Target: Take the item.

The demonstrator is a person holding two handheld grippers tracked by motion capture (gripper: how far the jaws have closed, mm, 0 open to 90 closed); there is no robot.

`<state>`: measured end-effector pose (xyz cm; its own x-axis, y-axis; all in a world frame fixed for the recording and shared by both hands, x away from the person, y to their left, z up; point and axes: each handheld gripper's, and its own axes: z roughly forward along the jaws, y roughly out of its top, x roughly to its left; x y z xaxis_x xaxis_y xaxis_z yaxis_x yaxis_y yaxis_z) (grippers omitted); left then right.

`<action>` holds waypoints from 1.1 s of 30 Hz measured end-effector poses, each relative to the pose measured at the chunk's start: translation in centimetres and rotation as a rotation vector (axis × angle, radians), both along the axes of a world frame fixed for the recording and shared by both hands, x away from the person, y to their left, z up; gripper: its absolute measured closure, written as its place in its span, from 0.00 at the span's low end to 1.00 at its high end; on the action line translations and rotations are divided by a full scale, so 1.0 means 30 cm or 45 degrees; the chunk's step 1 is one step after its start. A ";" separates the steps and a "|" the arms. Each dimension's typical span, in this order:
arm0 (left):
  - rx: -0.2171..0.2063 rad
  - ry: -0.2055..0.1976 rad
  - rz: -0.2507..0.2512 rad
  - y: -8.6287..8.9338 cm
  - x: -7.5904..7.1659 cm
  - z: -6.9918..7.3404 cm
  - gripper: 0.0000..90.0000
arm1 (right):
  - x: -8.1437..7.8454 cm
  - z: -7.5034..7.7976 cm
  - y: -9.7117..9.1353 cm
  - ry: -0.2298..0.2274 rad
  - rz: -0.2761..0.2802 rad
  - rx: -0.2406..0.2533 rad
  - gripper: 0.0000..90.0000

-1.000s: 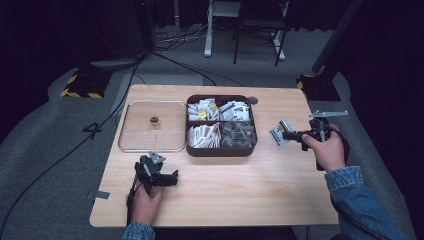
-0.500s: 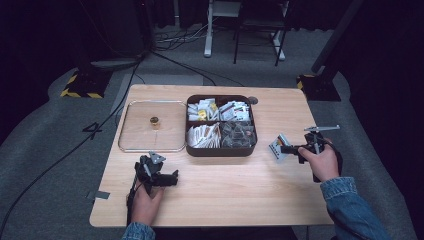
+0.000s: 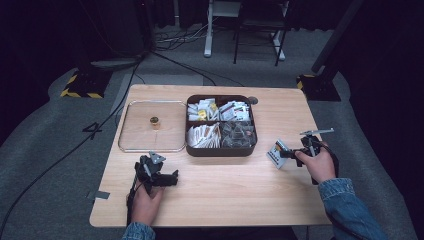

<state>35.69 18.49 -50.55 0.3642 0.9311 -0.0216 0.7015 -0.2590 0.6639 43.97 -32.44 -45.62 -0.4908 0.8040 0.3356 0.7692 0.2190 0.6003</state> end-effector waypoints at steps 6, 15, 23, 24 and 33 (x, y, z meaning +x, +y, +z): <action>-0.001 0.002 0.000 0.000 0.000 0.000 0.01 | 0.007 -0.017 -0.024 -0.010 -0.033 -0.009 0.75; -0.001 0.001 0.000 0.000 0.000 0.000 0.01 | 0.025 -0.049 -0.091 -0.132 -0.094 -0.044 0.47; 0.000 0.000 0.000 0.000 0.000 0.000 0.01 | 0.000 -0.034 -0.118 -0.197 -0.097 -0.022 0.46; 0.000 0.000 0.000 0.000 0.000 0.000 0.01 | -0.006 -0.027 -0.115 -0.203 -0.086 -0.020 0.46; 0.001 0.002 0.000 -0.001 0.001 0.000 0.00 | -0.073 0.054 -0.045 -0.270 0.037 -0.001 0.45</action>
<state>35.72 18.47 -50.54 0.3639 0.9312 -0.0211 0.7025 -0.2595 0.6627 41.77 -33.78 -44.00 -0.5733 0.7889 0.2212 0.6188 0.2398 0.7481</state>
